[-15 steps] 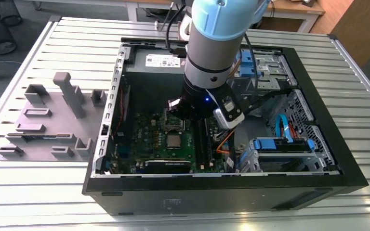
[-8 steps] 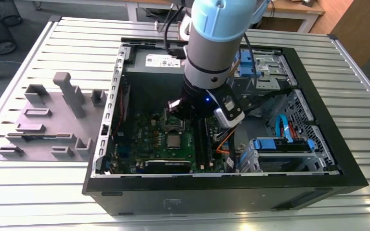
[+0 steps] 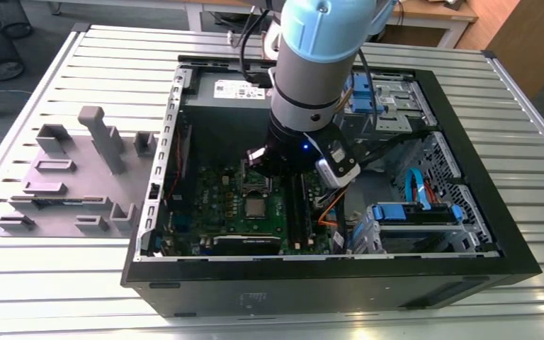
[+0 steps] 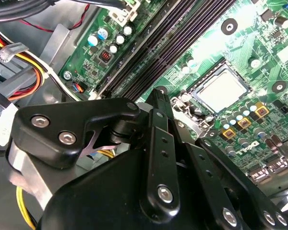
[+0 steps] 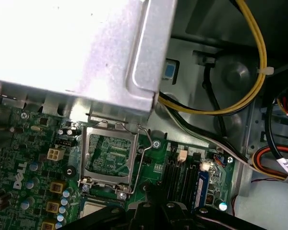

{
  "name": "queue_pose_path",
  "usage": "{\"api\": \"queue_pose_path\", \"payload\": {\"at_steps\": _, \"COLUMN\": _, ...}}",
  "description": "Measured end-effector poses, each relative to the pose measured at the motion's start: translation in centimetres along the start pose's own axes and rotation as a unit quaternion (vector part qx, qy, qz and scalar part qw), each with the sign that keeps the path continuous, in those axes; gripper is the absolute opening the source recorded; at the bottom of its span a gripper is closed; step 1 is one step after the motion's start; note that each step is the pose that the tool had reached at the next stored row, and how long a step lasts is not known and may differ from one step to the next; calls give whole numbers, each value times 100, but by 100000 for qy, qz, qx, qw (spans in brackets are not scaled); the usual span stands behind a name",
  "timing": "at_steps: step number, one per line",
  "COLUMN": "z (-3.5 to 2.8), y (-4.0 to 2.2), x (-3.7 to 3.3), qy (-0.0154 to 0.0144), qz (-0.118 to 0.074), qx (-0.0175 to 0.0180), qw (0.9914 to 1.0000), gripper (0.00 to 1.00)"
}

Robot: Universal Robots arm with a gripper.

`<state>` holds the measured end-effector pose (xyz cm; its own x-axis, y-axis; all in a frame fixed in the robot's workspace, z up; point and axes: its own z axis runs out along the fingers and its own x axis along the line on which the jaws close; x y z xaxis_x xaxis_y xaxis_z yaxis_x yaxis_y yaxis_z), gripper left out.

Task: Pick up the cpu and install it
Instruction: 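Install the first cpu locking lever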

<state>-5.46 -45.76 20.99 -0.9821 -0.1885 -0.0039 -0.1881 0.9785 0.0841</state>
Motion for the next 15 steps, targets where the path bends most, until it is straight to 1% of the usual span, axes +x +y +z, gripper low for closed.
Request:
{"api": "queue_pose_path", "payload": {"at_steps": 3, "z": 4, "y": 18, "x": -2, "qy": -52, "qz": -26, "qx": -95, "qw": 100000, "gripper": 11}}
{"api": "queue_pose_path", "payload": {"at_steps": 8, "z": 14, "y": 81, "x": -20, "qy": -49, "qz": -282, "qx": -104, "qw": 100000, "gripper": 11}}
{"api": "queue_pose_path", "payload": {"at_steps": 15, "z": 28, "y": 106, "x": -56, "qy": 15, "qz": -1078, "qx": -119, "qw": 99994, "gripper": 11}}
